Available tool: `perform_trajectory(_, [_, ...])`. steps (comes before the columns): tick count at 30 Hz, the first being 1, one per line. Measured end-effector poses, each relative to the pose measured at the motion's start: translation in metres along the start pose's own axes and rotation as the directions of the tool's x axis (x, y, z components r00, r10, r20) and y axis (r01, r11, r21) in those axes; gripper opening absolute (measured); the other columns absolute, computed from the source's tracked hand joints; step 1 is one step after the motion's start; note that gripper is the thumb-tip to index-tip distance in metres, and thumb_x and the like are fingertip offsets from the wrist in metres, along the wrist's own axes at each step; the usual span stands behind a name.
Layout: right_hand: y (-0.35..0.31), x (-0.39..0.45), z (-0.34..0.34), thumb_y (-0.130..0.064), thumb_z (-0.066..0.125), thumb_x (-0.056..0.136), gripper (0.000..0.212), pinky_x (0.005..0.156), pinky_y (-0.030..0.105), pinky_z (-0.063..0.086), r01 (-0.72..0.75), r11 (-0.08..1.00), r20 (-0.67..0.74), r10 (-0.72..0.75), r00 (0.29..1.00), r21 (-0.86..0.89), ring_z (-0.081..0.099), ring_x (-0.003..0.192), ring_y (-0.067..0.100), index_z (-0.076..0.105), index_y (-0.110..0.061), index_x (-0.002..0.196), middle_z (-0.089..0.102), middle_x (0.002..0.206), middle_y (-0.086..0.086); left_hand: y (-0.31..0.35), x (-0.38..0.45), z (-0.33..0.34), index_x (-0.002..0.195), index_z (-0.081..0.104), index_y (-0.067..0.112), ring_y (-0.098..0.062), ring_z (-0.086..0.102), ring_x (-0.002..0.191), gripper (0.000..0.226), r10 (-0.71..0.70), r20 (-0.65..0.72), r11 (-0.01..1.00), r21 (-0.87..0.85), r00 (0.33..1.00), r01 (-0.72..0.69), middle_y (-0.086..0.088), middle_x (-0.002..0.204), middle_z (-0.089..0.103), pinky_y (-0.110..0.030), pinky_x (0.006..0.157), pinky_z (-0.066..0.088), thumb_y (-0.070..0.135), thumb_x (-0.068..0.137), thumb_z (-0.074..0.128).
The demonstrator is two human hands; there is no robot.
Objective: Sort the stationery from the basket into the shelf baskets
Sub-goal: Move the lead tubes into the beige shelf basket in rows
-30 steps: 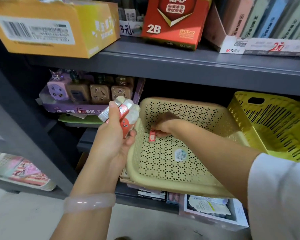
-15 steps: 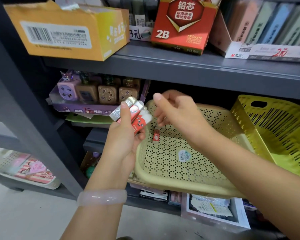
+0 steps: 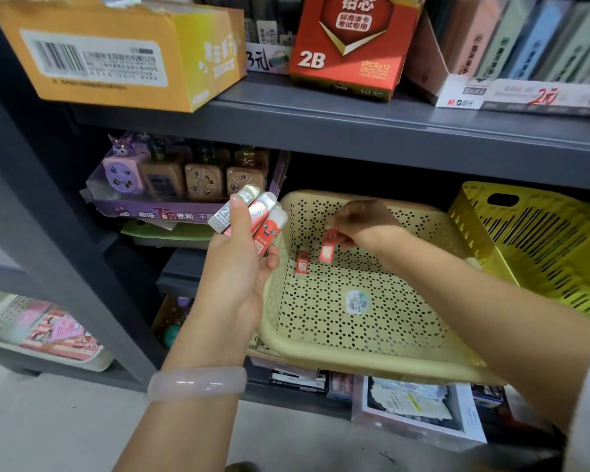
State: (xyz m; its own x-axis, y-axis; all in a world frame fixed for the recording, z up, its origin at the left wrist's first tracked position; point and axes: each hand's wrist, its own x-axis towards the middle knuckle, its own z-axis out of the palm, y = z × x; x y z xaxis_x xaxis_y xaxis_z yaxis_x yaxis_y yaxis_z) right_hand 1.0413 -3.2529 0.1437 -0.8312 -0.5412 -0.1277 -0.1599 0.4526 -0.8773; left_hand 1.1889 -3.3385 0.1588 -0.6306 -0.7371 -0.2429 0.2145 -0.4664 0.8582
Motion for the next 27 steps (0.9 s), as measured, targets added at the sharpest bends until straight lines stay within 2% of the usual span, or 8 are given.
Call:
perform_trajectory(4, [0.015, 0.023, 0.020, -0.015, 0.060, 0.088, 0.015, 0.073, 0.027, 0.056, -0.074, 0.983, 0.082, 0.089, 0.993, -0.169, 0.063, 0.067, 0.017, 0.060, -0.013, 0.074, 0.064, 0.077, 0.005, 0.000, 0.003, -0.001, 0.084, 0.061, 0.016, -0.005, 0.043, 0.043, 0.039, 0.000, 0.009, 1.000, 0.005, 1.000, 0.000, 0.008, 0.055, 0.063, -0.015, 0.039, 0.036, 0.048, 0.093, 0.041])
perform_trajectory(8, [0.023, 0.028, 0.029, -0.023, 0.058, 0.090, 0.013, 0.064, 0.017, 0.054, -0.068, 0.950, 0.106, 0.105, 0.989, -0.304, 0.061, 0.058, 0.009, 0.065, -0.014, 0.086, 0.064, 0.070, 0.000, 0.000, 0.004, -0.001, 0.077, 0.063, 0.018, -0.009, 0.041, 0.045, 0.040, 0.000, 0.013, 1.000, 0.014, 1.000, -0.001, 0.004, 0.056, 0.059, -0.016, 0.041, 0.036, 0.047, 0.093, 0.041])
perform_trajectory(10, [0.024, 0.026, 0.026, -0.031, 0.060, 0.088, 0.015, 0.056, 0.011, 0.050, -0.006, 0.941, 0.178, 0.070, 0.981, -0.337, 0.061, 0.060, 0.008, 0.066, -0.018, 0.084, 0.065, 0.073, -0.001, 0.000, 0.004, -0.001, 0.076, 0.063, 0.017, -0.009, 0.041, 0.046, 0.041, -0.006, 0.013, 1.000, 0.018, 1.000, 0.005, 0.003, 0.057, 0.057, -0.016, 0.040, 0.036, 0.048, 0.093, 0.041])
perform_trajectory(14, [0.025, 0.023, 0.020, -0.049, 0.065, 0.079, 0.053, 0.082, 0.023, 0.043, 0.272, 0.710, 0.320, -0.069, 0.945, -0.649, 0.056, 0.103, 0.020, 0.060, -0.012, 0.117, 0.059, 0.114, 0.004, -0.001, 0.004, -0.001, 0.078, 0.062, 0.017, -0.009, 0.041, 0.045, 0.041, 0.004, 0.022, 0.999, 0.035, 1.000, -0.005, 0.001, 0.060, 0.056, -0.016, 0.040, 0.036, 0.048, 0.093, 0.040])
perform_trajectory(18, [0.028, 0.021, 0.030, -0.048, 0.069, 0.075, 0.057, 0.074, 0.023, 0.034, 0.364, 0.622, 0.380, -0.114, 0.918, -0.693, 0.049, 0.100, 0.020, 0.056, -0.013, 0.118, 0.048, 0.104, 0.003, 0.000, 0.003, 0.000, 0.079, 0.063, 0.018, -0.009, 0.040, 0.047, 0.040, 0.008, 0.031, 0.999, 0.035, 0.999, -0.009, 0.001, 0.061, 0.057, -0.016, 0.040, 0.035, 0.047, 0.094, 0.039])
perform_trajectory(21, [0.027, 0.021, 0.031, -0.047, 0.067, 0.077, 0.056, 0.077, 0.024, 0.037, 0.371, 0.585, 0.369, -0.128, 0.920, -0.721, 0.049, 0.104, 0.022, 0.056, -0.012, 0.119, 0.050, 0.111, 0.007, 0.000, 0.003, -0.001, 0.081, 0.063, 0.019, -0.009, 0.041, 0.047, 0.039, 0.013, 0.038, 1.000, 0.026, 0.999, -0.014, 0.003, 0.059, 0.059, -0.017, 0.042, 0.037, 0.047, 0.094, 0.039])
perform_trajectory(25, [0.010, 0.004, 0.021, -0.044, 0.063, 0.082, 0.057, 0.090, 0.022, 0.040, 0.376, 0.648, 0.329, -0.199, 0.923, -0.662, 0.051, 0.113, 0.020, 0.052, -0.013, 0.128, 0.053, 0.128, 0.007, -0.001, 0.002, 0.001, 0.086, 0.062, 0.017, -0.007, 0.043, 0.045, 0.038, 0.020, 0.049, 1.000, 0.013, 0.999, -0.021, 0.006, 0.057, 0.063, -0.016, 0.042, 0.038, 0.046, 0.094, 0.039])
perform_trajectory(27, [-0.006, -0.012, 0.013, -0.036, 0.058, 0.087, 0.028, 0.074, 0.019, 0.043, 0.365, 0.825, 0.167, -0.325, 0.931, -0.431, 0.060, 0.083, 0.009, 0.065, -0.017, 0.106, 0.066, 0.104, 0.000, -0.002, 0.001, 0.004, 0.093, 0.062, 0.014, -0.006, 0.044, 0.043, 0.039, 0.018, 0.049, 1.000, 0.005, 0.999, -0.018, 0.003, 0.063, 0.063, -0.016, 0.041, 0.039, 0.046, 0.094, 0.040])
